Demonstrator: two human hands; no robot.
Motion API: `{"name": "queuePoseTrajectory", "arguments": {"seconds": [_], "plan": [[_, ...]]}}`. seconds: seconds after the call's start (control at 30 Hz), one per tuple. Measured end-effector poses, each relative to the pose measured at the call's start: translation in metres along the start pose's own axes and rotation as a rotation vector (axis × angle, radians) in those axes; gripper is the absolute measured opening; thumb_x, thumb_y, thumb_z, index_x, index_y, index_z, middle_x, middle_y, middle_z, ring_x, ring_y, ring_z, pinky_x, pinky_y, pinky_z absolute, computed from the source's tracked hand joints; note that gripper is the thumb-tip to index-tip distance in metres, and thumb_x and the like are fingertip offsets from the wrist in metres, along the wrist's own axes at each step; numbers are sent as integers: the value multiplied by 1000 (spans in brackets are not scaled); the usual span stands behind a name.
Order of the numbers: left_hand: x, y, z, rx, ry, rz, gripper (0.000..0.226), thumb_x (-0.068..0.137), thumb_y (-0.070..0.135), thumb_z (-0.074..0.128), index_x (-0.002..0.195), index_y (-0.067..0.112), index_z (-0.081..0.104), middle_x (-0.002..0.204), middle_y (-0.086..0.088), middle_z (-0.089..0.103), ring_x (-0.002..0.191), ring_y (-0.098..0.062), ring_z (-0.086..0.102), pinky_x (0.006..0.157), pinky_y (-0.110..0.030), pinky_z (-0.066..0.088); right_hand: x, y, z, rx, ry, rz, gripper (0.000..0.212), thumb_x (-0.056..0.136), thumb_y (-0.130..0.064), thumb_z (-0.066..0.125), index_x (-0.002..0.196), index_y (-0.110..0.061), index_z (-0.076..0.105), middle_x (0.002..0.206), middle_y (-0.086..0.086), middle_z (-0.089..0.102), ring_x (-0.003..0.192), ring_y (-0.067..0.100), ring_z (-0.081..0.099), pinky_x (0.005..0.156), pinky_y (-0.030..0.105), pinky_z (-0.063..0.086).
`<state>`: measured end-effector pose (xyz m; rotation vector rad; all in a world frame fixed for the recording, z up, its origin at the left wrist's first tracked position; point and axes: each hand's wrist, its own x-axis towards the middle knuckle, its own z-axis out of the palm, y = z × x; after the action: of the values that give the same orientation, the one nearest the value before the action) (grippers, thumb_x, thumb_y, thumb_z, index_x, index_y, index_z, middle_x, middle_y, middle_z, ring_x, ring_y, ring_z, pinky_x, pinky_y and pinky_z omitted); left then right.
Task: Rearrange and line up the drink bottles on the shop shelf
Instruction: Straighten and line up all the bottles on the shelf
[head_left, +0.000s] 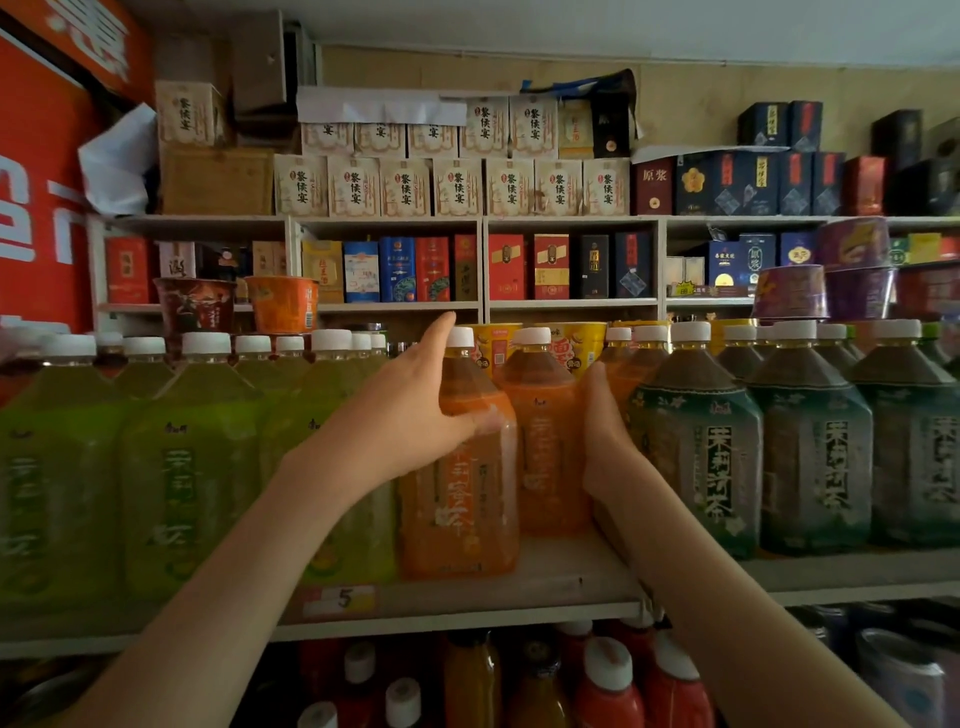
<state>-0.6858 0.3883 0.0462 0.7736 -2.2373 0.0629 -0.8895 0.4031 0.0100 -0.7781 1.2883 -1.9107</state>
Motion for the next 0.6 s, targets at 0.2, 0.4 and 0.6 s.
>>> {"name": "queuePoseTrajectory", "arguments": {"seconds": [0.2, 0.4, 0.6], "plan": [[12, 5, 9, -31, 86, -15, 84, 85, 58, 53, 149, 27, 8, 140, -7, 48, 93, -10, 59, 71, -15, 41, 15, 8, 9, -68, -30, -16, 50, 92, -60, 33, 79, -22, 64, 53, -2, 68, 44, 11, 65, 49, 25, 43], [13, 4, 11, -70, 136, -6, 85, 84, 52, 59, 148, 20, 13, 131, -6, 54, 88, -9, 59, 64, -14, 37, 20, 17, 22, -130, -64, 2, 49, 87, -68, 34, 85, -27, 61, 56, -1, 69, 59, 17, 65, 52, 30, 40], [11, 5, 13, -57, 151, -10, 87, 84, 53, 57, 149, 19, 10, 139, -7, 48, 111, -17, 58, 76, -19, 39, 24, 16, 22, -109, -128, 120, 58, 86, -69, 37, 106, -21, 62, 88, 12, 73, 90, 30, 65, 73, 42, 49]]}}
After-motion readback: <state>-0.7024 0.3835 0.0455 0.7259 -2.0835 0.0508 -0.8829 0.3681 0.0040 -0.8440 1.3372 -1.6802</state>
